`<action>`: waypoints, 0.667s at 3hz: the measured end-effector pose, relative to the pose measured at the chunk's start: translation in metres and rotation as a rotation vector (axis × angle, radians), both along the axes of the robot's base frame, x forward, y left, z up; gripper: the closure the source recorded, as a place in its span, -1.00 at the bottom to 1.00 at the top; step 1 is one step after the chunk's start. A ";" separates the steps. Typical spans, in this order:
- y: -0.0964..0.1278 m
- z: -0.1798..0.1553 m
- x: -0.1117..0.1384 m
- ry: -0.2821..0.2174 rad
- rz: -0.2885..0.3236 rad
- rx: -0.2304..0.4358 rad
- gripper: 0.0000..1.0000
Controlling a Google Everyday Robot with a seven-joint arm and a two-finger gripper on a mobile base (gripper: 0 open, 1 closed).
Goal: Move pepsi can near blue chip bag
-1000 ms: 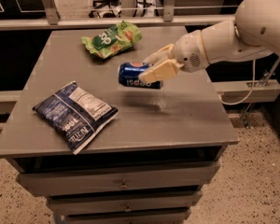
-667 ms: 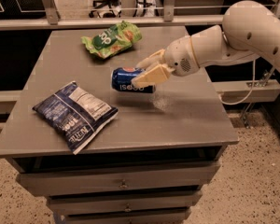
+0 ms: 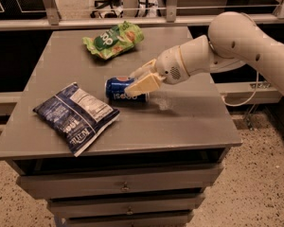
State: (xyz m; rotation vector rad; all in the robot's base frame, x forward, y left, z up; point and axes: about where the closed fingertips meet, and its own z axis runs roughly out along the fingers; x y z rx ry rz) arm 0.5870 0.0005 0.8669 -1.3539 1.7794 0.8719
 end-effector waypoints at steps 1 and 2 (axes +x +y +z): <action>0.007 -0.005 -0.001 0.042 0.013 0.002 0.19; 0.006 -0.010 0.002 0.067 0.019 0.000 -0.43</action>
Offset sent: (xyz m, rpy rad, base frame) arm 0.0068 -0.0002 -0.0161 -0.0012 0.0967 0.0179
